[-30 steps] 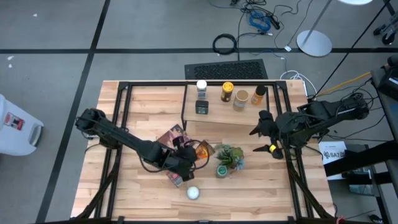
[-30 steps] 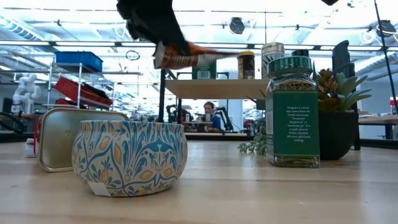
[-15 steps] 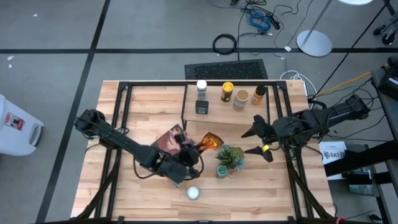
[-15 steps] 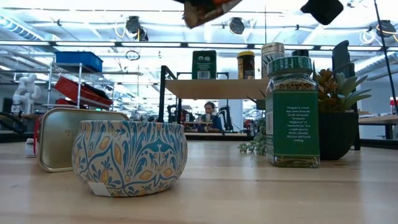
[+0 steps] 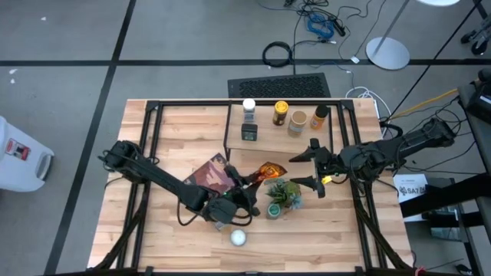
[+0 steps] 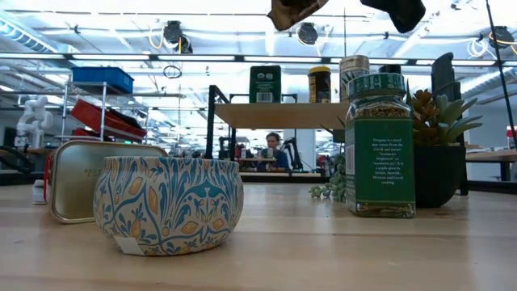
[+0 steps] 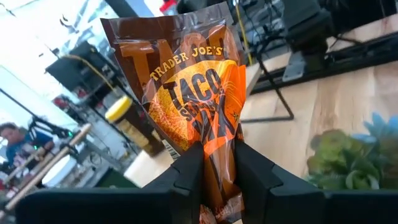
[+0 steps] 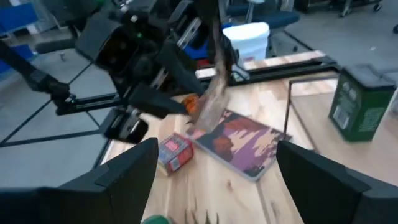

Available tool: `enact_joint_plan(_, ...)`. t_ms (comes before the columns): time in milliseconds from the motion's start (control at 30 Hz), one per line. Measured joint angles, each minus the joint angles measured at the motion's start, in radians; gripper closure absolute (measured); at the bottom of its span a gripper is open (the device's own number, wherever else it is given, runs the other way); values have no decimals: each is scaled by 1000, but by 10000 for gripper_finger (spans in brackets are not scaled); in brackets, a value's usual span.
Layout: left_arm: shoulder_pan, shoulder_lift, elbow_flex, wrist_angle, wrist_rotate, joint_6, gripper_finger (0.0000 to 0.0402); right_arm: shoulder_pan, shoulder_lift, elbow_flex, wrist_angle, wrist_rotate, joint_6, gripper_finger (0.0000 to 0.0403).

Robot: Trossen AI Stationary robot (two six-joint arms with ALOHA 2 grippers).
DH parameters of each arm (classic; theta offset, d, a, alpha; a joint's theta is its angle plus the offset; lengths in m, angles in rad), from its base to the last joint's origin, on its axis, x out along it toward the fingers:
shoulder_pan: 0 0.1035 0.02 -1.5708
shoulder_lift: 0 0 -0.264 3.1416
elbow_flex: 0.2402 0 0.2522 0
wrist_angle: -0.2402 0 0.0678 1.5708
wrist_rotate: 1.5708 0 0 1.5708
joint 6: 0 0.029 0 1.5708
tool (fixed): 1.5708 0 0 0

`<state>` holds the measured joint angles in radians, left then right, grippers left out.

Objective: Shelf spices
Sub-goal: Put the orange seasoning bag on the shelf

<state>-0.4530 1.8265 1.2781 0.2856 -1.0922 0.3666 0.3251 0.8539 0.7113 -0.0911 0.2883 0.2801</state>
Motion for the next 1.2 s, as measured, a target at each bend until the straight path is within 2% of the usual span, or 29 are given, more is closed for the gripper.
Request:
enact_joint_plan(133,0,23,0,99,2,88,327,5,11,0,34,26,-11,88)
enact_joint_plan(233,0,28,0,129,14,95,327,5,27,0,57,28,-19,92)
enact_joint_plan(400,3,29,0,134,43,93,327,5,65,0,87,26,-33,122)
enact_joint_plan(700,4,29,0,154,70,94,327,5,101,0,193,20,-90,210)
enact_joint_plan(867,5,29,0,151,70,95,327,4,101,0,195,21,-101,262)
enact_joint_plan(1200,5,29,0,152,74,120,327,5,101,0,195,21,-150,389)
